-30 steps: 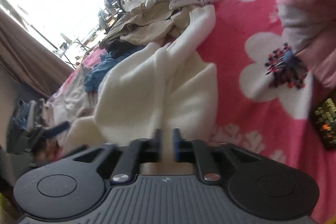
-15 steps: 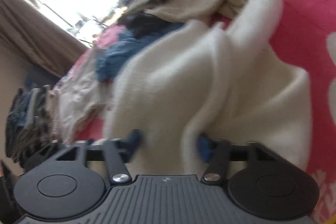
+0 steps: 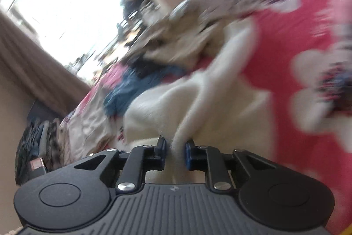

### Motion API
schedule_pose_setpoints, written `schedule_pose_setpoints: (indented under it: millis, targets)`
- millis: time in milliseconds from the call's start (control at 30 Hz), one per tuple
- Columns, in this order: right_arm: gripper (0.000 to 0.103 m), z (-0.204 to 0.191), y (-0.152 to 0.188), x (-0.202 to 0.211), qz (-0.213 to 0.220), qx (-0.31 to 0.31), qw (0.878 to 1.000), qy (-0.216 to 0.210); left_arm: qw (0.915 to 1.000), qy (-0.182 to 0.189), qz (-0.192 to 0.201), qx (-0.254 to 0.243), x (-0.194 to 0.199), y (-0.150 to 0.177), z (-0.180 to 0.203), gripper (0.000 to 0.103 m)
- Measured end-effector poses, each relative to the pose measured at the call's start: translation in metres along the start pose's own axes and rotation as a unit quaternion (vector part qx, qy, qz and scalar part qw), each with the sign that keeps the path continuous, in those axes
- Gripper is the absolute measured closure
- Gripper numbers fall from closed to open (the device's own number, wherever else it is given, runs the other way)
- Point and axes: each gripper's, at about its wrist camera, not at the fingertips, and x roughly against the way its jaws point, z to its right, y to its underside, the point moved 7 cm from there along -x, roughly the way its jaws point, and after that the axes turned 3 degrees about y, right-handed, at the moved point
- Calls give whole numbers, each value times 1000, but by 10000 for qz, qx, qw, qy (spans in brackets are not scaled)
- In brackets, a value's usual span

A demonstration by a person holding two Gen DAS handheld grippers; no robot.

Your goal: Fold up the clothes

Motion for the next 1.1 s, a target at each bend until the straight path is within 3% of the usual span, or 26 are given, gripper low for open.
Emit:
schedule_pose_setpoints:
  millis: [167,333,433,533,600,733,867,933,1000,1033,1100]
  targets:
    - [84,56,18,62,17,-347,9958,851,9993,-228,16,280,2,-4,-10,75]
    - [80,86,49,62,-589,-32,9827,1754,9987,-282,-16,415,10,-10,-12,76]
    - [72,85,53,70,-666,219,9799,1867,9994,-314,72,83,23,-17,-6,73]
    - [57,73,41,94,-204,564,9770,2044,9988,-290,267,-273,34,-30,2,60]
    - [51,66,26,112,258,817,9723,2175,9972,-171,449,-574,34,-44,13,44]
    - [47,50,-2,110,692,840,9794,1703,9914,143,522,-1190,3,-81,51,34]
    - [47,42,-6,76,453,388,9923,1085,9881,26,260,-1515,-60,-110,84,33]
    - [47,42,-3,64,337,207,9947,948,9896,-128,43,-1435,-94,-114,89,37]
    - [47,45,0,50,208,80,9952,948,9924,-204,-130,-1211,-119,-114,84,59]
    - [47,48,0,47,169,36,9952,963,9953,-199,-102,-943,-122,-114,76,63]
    - [47,52,-6,42,163,35,9952,960,9996,-17,131,-254,-114,-114,57,82]
